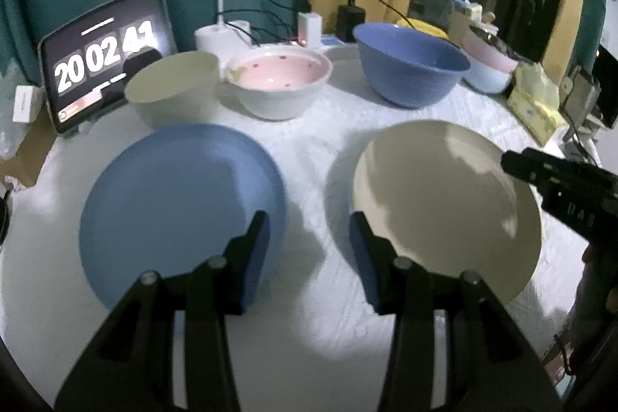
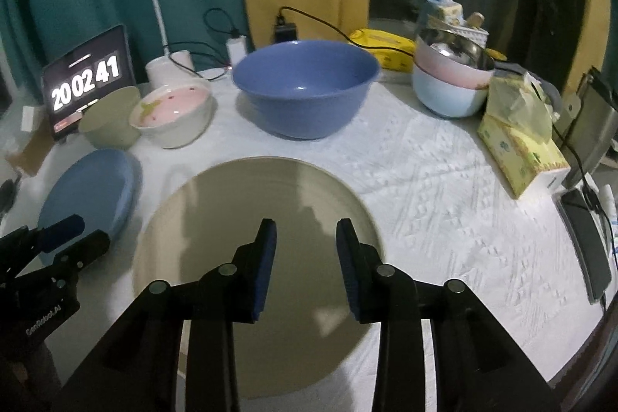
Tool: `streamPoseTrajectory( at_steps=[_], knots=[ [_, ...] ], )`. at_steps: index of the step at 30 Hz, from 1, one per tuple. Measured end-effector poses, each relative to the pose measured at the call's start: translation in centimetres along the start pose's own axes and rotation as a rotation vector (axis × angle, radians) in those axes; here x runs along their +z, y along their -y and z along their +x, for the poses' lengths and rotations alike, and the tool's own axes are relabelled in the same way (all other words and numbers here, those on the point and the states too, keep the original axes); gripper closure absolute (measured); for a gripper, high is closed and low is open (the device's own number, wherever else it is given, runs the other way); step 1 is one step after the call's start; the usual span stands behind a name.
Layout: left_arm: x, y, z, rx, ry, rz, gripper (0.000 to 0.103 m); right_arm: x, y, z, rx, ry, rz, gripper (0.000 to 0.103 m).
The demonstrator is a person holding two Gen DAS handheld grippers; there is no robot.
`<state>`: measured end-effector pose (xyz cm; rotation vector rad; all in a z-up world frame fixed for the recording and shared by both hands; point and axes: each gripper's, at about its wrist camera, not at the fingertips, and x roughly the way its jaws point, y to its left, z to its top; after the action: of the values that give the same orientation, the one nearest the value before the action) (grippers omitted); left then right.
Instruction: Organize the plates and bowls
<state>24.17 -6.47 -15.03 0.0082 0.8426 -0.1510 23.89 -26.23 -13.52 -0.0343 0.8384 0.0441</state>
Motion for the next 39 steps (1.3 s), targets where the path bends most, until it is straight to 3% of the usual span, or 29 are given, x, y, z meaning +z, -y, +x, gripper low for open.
streamPoseTrajectory(
  at_steps=[24, 39],
  knots=[
    [-0.9, -9.7, -2.4, 0.070, 0.058, -0.135, 0.059, 1.1, -9.5, 0.7, 0.073, -0.002, -0.139, 0.069],
    [-0.9, -14.9, -1.9, 0.175, 0.075, -0.175, 0.058, 2.1, -13.8, 3.6, 0.124, -0.047, -0.175, 0.069]
  ],
)
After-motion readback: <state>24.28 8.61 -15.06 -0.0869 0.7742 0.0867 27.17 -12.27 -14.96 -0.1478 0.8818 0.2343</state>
